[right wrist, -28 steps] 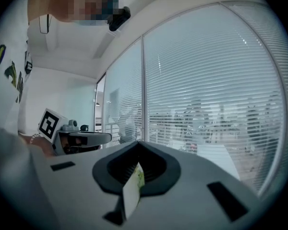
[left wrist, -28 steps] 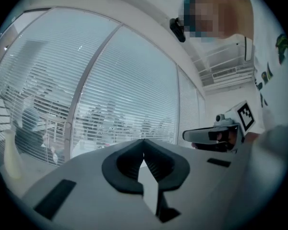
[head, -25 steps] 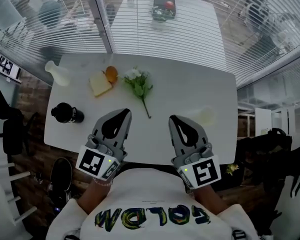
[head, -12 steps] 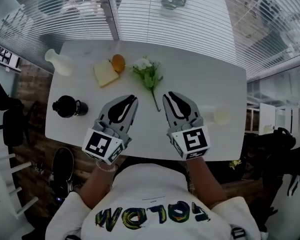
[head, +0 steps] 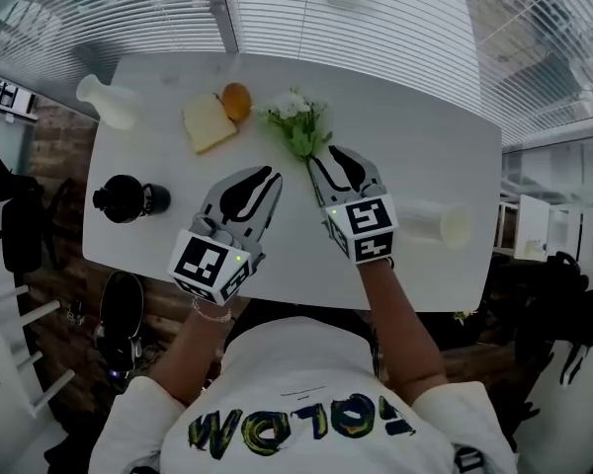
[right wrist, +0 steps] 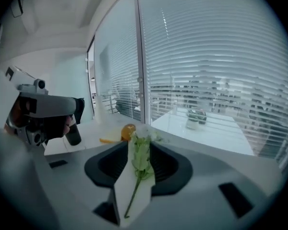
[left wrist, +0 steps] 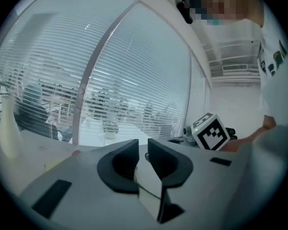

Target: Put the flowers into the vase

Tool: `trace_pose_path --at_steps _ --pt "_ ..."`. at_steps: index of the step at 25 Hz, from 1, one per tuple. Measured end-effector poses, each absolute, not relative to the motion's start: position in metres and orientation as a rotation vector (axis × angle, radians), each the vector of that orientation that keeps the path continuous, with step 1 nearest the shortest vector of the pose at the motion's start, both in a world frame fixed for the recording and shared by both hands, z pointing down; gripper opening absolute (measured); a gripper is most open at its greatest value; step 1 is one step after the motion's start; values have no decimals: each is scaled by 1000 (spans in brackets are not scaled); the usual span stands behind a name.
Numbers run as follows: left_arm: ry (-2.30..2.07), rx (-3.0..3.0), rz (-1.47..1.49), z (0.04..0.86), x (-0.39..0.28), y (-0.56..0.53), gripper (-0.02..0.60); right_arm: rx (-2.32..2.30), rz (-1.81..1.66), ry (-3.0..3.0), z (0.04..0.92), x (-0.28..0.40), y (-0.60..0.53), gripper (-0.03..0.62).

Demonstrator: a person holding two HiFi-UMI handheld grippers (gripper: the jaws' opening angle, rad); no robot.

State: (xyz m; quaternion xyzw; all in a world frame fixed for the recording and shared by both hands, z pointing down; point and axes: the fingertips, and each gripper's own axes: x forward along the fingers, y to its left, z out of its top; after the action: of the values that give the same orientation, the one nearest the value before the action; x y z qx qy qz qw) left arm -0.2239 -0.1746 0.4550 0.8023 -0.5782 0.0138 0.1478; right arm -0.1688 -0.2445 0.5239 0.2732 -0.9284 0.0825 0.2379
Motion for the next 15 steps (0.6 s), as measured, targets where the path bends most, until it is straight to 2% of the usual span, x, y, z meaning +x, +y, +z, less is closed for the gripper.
trace_pose_path --at_steps 10,15 --pt "-1662 2254 81 493 -235 -191 80 702 326 -2422 597 -194 -274 207" --pt "-1652 2223 92 508 -240 -189 80 678 357 -2364 626 -201 -283 213"
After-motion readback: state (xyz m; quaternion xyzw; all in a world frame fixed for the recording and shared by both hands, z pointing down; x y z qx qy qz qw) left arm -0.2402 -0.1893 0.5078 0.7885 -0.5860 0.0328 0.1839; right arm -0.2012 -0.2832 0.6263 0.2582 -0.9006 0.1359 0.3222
